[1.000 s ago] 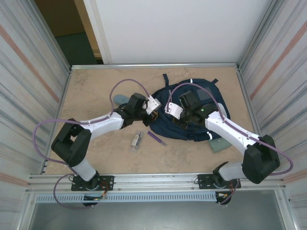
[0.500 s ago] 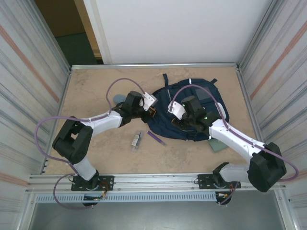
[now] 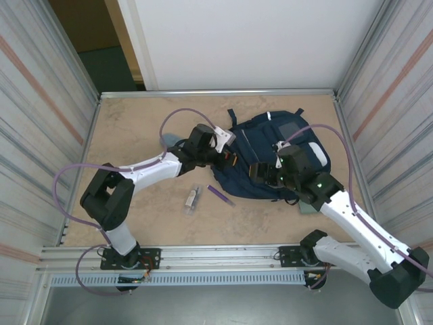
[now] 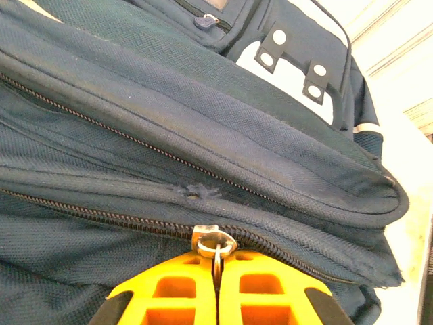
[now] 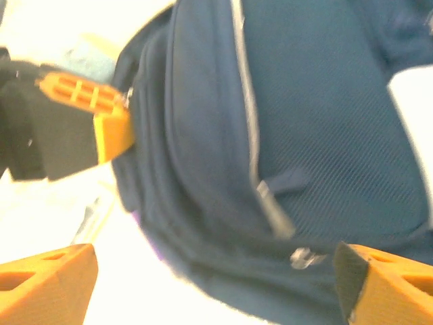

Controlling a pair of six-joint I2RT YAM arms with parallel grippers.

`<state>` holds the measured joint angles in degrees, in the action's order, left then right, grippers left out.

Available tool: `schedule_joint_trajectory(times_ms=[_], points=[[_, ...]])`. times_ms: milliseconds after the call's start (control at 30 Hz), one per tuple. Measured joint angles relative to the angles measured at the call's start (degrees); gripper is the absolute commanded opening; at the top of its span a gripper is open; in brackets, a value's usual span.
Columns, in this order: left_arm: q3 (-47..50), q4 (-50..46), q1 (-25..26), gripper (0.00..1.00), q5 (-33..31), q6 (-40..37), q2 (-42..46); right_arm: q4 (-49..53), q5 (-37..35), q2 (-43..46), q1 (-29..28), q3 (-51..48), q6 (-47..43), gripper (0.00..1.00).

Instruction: Pack the student bag

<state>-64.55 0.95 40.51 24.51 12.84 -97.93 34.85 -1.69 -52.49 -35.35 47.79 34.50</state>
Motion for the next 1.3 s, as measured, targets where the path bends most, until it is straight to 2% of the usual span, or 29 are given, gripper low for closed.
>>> schedule_joint_trajectory(times_ms=[100, 200, 367, 433, 567, 733, 767, 900, 1067, 1167, 1300], points=[[-0.2, -1.3, 0.9, 0.00, 0.2, 0.7, 0.0, 3.1, 2.1, -1.0, -2.4, 0.0, 6.6, 0.77], [-0.3, -2.5, 2.8, 0.00, 0.9, 0.7, 0.0, 3.5, 3.0, -2.0, -4.6, 0.0, 6.5, 0.68], [-0.3, -3.6, 5.7, 0.00, 2.7, 0.7, 0.0, 5.3, -0.4, -9.4, -5.2, 2.5, -3.2, 0.56], [-0.3, -4.0, 5.9, 0.00, 3.0, 0.7, 0.0, 6.0, -2.1, -13.2, -5.5, 3.4, -7.0, 0.54], [-0.3, -4.2, 5.4, 0.00, 2.8, 0.7, 0.0, 6.3, -6.5, -18.0, -6.3, 4.2, -12.2, 0.43], [-0.3, -4.1, 4.9, 0.00, 1.9, 0.7, 0.0, 5.4, -11.0, -18.6, -5.8, 4.2, -17.2, 0.06], [-0.2, -4.1, 4.6, 0.00, 1.9, 0.7, 0.0, 4.8, -10.9, -18.5, -5.3, 4.2, -18.1, 0.02], [-0.2, -4.2, 2.9, 0.00, -0.6, 0.0, 0.0, -0.3, -7.9, -15.7, -2.7, 1.4, -23.2, 0.00], [-0.3, -7.6, -0.9, 0.00, -7.1, -0.1, 0.0, -7.3, -3.5, -12.3, -1.7, -3.7, -39.3, 0.00], [-0.2, -9.1, -2.1, 0.00, -9.6, -1.0, 0.3, -10.0, 1.0, -14.4, 0.3, -3.1, -49.0, 0.00], [0.3, -11.7, -2.6, 0.00, -12.2, -2.6, 2.4, -8.7, 4.4, -18.8, 2.1, 0.9, -60.2, 0.00]])
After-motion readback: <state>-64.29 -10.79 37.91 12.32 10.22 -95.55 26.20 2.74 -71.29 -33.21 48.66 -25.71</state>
